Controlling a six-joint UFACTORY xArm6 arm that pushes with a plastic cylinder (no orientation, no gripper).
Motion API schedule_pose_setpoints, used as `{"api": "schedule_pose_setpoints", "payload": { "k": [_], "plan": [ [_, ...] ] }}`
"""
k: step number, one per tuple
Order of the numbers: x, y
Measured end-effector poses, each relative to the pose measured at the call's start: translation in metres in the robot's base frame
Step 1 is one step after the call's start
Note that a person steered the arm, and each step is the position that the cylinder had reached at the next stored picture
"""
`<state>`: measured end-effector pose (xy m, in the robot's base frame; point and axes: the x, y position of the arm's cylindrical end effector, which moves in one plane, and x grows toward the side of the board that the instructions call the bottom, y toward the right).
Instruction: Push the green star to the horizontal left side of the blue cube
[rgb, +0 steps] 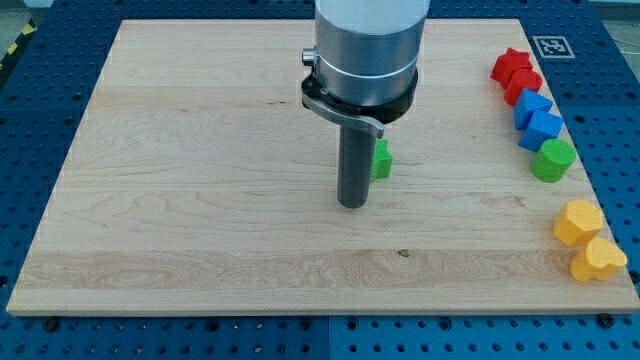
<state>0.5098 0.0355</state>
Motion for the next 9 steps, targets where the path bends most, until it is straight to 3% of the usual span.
{"api": "schedule_pose_setpoints", "payload": {
  "k": [1,3,9],
  "plan": [
    [-0.021,0.027],
    [-0.048,0.025],
    [-0.047,0.065]
  ]
}}
